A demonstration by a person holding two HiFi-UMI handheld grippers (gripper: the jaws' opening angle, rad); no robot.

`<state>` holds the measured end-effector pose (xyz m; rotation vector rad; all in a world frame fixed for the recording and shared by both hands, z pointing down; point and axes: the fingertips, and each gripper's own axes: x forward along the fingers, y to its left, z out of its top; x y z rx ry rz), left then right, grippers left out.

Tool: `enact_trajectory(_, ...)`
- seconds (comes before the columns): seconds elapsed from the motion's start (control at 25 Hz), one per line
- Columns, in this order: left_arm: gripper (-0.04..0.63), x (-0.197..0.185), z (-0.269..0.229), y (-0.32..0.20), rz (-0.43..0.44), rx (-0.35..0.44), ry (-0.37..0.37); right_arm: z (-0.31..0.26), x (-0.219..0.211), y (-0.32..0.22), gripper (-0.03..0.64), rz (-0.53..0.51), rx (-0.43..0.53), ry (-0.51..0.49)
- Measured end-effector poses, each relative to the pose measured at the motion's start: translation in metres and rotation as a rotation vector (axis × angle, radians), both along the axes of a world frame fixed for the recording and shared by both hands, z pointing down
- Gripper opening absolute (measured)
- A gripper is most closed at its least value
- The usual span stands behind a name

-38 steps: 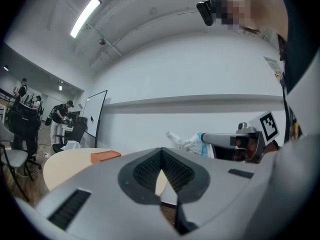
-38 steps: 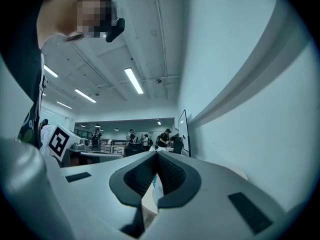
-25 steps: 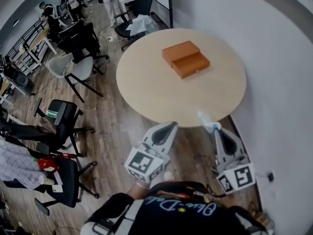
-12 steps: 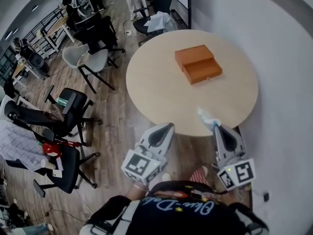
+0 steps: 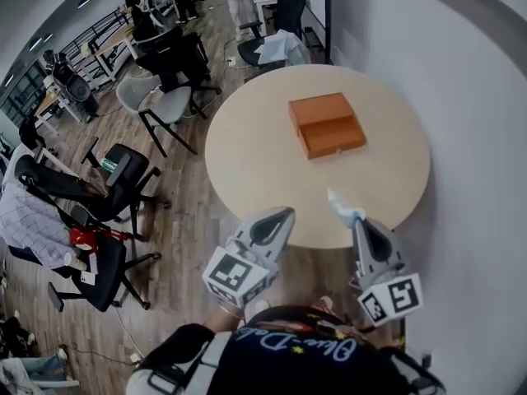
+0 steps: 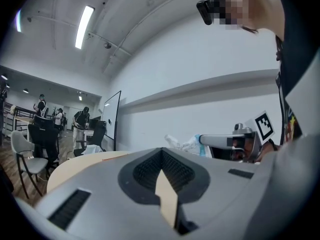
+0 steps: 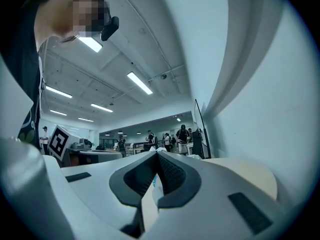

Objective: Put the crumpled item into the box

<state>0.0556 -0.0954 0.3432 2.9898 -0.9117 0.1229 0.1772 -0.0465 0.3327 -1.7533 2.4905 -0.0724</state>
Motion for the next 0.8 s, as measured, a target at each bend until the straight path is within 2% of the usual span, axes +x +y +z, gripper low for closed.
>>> enact_trajectory(0.12,-0.008,0.032,-0.007,-0.003,-0.014,-0.011,0.021,0.003,0.026,-0.003,-0.002,-0.015,0.001,-0.010)
enact_trajectory(0.32,-0.008,0.072,-0.010,0.006,-0.039,-0.002,0.012,0.003,0.064,-0.002,-0.002,-0.045,-0.004,0.000)
enact_trajectory(0.48,-0.008,0.069,-0.006,0.010,-0.109,-0.033,0.008,0.001,0.074,-0.005,-0.002,-0.089,0.000,-0.018)
enact_trajectory(0.64,-0.008,0.056,0.002,0.004,-0.189,-0.039,-0.028,0.006,0.078,-0.019,-0.002,-0.131,-0.012,-0.030)
enact_trajectory(0.8,-0.008,0.048,0.007,-0.011,-0.223,-0.045,-0.042,0.010,0.072,-0.039,-0.002,-0.154,-0.004,-0.029)
